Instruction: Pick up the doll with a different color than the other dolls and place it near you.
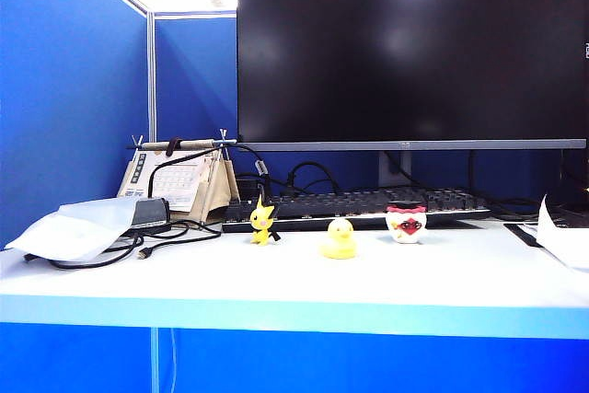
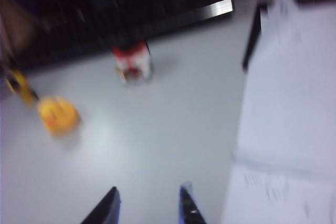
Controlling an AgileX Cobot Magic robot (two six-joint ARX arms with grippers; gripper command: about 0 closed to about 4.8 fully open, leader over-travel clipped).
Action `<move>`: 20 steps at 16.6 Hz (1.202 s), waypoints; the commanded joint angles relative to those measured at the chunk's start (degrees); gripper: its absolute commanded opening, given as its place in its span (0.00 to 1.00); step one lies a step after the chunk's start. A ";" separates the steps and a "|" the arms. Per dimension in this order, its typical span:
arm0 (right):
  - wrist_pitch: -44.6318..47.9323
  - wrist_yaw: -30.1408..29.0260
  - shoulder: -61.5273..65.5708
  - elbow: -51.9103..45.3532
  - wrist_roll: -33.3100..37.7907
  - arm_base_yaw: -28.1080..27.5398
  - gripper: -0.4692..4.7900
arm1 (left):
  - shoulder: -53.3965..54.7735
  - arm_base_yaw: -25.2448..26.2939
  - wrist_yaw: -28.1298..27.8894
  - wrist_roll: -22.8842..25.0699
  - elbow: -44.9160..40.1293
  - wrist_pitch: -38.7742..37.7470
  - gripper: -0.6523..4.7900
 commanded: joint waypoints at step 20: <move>6.14 -19.96 55.80 44.44 -4.55 0.02 1.00 | -0.02 0.00 0.24 -0.13 0.04 0.13 0.16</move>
